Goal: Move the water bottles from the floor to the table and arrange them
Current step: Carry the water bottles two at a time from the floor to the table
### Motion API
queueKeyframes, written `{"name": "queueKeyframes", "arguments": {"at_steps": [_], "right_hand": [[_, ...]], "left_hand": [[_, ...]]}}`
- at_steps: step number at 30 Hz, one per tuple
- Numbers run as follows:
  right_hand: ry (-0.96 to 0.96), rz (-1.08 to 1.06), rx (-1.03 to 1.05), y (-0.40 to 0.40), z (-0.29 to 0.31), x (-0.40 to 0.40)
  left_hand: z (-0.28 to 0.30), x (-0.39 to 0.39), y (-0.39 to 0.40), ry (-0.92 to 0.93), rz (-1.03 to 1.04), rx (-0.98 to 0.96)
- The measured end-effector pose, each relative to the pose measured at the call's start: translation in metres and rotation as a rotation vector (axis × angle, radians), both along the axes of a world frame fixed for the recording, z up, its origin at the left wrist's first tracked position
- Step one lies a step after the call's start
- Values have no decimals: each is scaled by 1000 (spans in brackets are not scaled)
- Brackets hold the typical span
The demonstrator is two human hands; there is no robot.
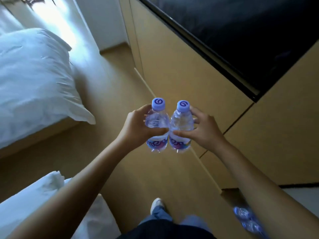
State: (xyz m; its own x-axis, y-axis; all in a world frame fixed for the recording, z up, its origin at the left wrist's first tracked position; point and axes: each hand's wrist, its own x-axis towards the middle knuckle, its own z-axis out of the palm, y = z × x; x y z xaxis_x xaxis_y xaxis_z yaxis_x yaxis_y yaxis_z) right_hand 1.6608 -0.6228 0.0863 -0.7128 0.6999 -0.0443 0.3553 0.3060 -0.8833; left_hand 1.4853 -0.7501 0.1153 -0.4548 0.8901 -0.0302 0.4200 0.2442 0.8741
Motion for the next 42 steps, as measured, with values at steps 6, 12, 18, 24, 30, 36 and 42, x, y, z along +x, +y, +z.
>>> {"name": "queueKeyframes", "arguments": {"at_steps": [6,12,18,24,30,36,42], "right_hand": [[42,159,-8,44,8,-160],[34,270,51,122,4,-308],[28,410,123,216,4,-471],[51,523,161,280,14,-626],[97,578,144,329,5,-789],[118,588,108,378,11,-961],[169,558,128,437,23,-1118]], "left_hand": [[7,-142,18,47,139,54],[-15,-273,78,25,294,106],[-17,-405,156,25,439,134],[-9,-536,207,-26,582,187],[-15,-685,252,-23,601,187],[-14,-861,300,11,557,179],[1,-1022,357,58,553,184]]}}
